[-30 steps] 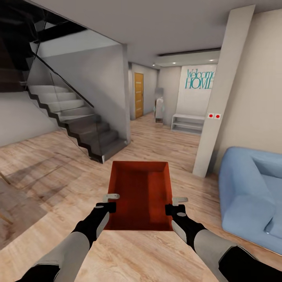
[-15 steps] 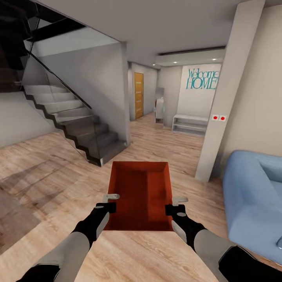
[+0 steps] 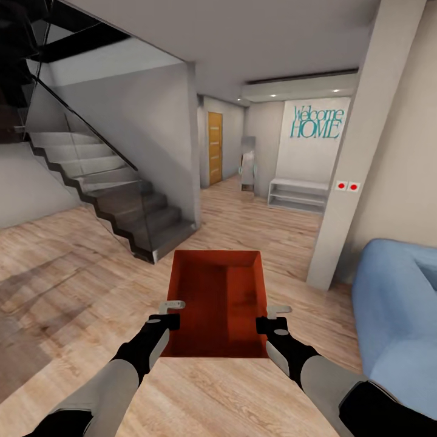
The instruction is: Move the two storage containers from the living room to the garage. In the garage, place one container on the floor and stack the other container on top of it (either order is fine).
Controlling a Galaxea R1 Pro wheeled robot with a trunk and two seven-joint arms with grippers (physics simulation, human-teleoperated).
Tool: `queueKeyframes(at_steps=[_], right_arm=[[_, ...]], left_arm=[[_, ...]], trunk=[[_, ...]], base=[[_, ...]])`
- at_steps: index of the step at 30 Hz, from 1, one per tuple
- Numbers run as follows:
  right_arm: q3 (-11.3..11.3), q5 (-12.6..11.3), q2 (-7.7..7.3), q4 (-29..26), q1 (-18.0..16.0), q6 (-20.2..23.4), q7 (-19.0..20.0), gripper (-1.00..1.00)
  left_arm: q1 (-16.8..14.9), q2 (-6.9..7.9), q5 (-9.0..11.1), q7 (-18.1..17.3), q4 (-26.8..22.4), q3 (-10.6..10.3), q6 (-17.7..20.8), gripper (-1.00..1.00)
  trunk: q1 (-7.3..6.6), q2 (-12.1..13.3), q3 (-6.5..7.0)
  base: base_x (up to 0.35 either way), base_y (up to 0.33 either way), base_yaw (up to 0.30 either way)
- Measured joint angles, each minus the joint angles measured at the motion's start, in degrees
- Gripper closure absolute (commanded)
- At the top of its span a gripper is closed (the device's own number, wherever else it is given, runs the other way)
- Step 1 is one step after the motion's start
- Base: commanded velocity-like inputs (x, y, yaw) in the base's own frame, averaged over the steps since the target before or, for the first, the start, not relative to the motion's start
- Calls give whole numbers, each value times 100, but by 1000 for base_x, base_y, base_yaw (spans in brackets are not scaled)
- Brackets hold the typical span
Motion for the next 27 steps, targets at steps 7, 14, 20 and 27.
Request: queueKeyframes(at_steps=[7, 14, 20, 27], right_arm=[[0, -3, 4, 6, 0, -13, -6, 100], [-1, -5, 3, 2, -1, -21, -8, 100], [0, -5, 4, 3, -1, -18, -7, 100], [0, -5, 4, 2, -3, -26, -7, 100]], left_arm=[[0, 0, -5, -2, -5, 0, -1, 100], [-1, 0, -8, -2, -17, -2, -1, 100], [0, 1, -7, -2, -14, -2, 0, 100], [0, 1, -9, -1, -25, -3, 0, 100]], trunk=[[0, 0, 0], [0, 0, 0], [0, 0, 0], [0, 0, 0]], base=[[322, 0, -51], [322, 0, -129], [322, 0, -54], [322, 0, -4]])
